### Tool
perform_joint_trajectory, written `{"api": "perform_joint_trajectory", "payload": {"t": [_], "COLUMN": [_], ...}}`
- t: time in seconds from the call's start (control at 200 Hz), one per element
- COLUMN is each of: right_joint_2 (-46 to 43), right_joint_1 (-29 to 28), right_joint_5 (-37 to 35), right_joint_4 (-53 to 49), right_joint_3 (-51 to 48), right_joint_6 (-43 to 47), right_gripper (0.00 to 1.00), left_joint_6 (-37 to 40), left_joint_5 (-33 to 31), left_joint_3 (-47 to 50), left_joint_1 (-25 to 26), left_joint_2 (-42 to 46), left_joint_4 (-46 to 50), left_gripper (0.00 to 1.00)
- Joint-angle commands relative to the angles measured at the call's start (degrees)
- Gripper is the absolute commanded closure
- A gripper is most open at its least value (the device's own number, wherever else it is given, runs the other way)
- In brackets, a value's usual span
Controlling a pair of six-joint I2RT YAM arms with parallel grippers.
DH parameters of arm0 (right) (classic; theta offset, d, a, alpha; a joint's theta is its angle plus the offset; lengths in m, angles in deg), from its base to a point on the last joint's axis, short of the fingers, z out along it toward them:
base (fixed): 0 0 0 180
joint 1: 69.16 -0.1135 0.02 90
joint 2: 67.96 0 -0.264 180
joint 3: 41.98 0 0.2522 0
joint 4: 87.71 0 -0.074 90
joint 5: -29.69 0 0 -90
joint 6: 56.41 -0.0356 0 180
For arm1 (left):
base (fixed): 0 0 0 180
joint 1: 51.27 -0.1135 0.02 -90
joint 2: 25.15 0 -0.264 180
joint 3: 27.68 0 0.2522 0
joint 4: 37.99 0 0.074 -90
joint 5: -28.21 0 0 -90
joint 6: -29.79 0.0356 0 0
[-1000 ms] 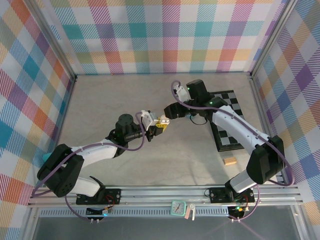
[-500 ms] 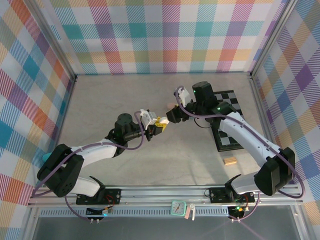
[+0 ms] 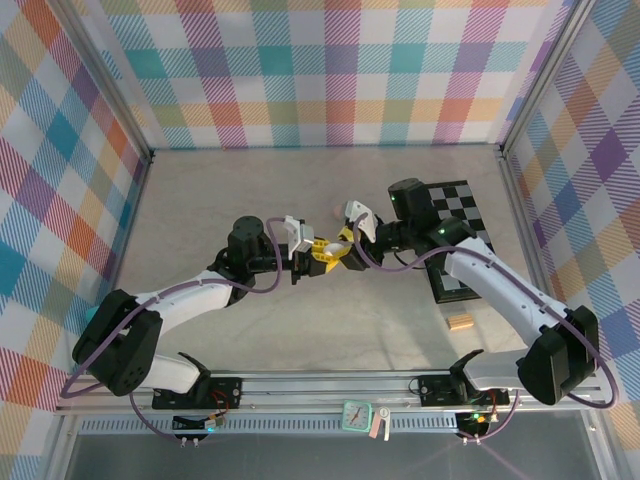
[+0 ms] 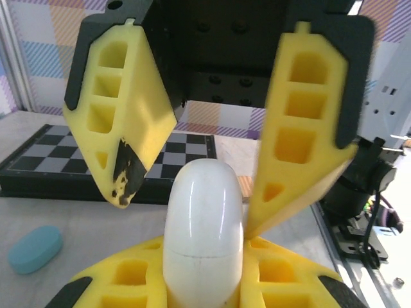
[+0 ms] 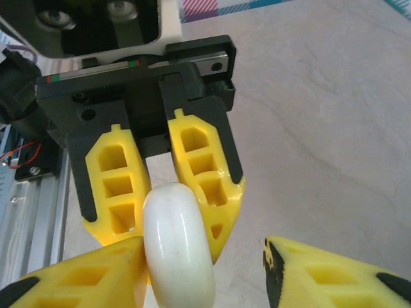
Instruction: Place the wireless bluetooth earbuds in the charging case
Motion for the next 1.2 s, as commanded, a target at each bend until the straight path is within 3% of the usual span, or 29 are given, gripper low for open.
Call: {"api": "perform_joint_trajectory", "payload": {"t": [0.0, 0.11, 0.27, 0.45, 0.58, 0.69, 0.84, 1.02, 1.195], "right_joint_2": [1.40, 1.14, 0.62, 0.87, 2.28, 4.57, 11.33, 21.06, 27.41], "right_joint_1": [-0.23, -0.26, -0.23, 0.20, 1.90, 3.31, 4.85, 6.33, 6.78], "right_joint_5": [2.27, 2.31, 1.90, -1.10, -2.97, -5.11, -8.17, -10.74, -10.49], "right_joint_4": [-1.91, -1.78, -0.91, 4.82, 11.13, 17.48, 22.59, 21.64, 22.86], "right_joint_3": [1.70, 1.46, 0.74, -1.60, -4.08, -6.86, -7.80, -5.10, -3.57], "right_joint_6": [3.24, 2.81, 2.09, -3.29, -10.94, -20.10, -33.07, -41.33, -44.15], "right_gripper": [0.57, 0.68, 0.74, 0.75, 0.75, 0.75, 0.77, 0.77, 0.77], "left_joint_6": [-0.47, 0.22, 0.32, -0.12, 0.23, 1.31, 5.10, 11.16, 13.15], "left_joint_5": [4.53, 4.26, 1.71, -4.27, -8.12, -15.71, -22.39, -21.84, -21.79], "left_joint_3": [-1.49, -1.66, -1.40, 0.71, 3.07, 6.53, 8.52, 6.09, 4.93], "left_joint_1": [-0.43, -0.43, -0.51, -0.65, -1.18, -1.22, -1.22, -0.65, -0.52], "left_joint_2": [1.47, 1.47, 1.04, 0.90, 0.83, 1.26, 1.86, 1.65, 1.41], "left_joint_4": [-0.45, 0.52, 0.12, -2.16, -3.11, -4.46, -1.27, 10.12, 14.09], "left_gripper": [0.86, 0.85, 0.81, 0.36, 0.22, 0.12, 0.03, 0.01, 0.00]}}
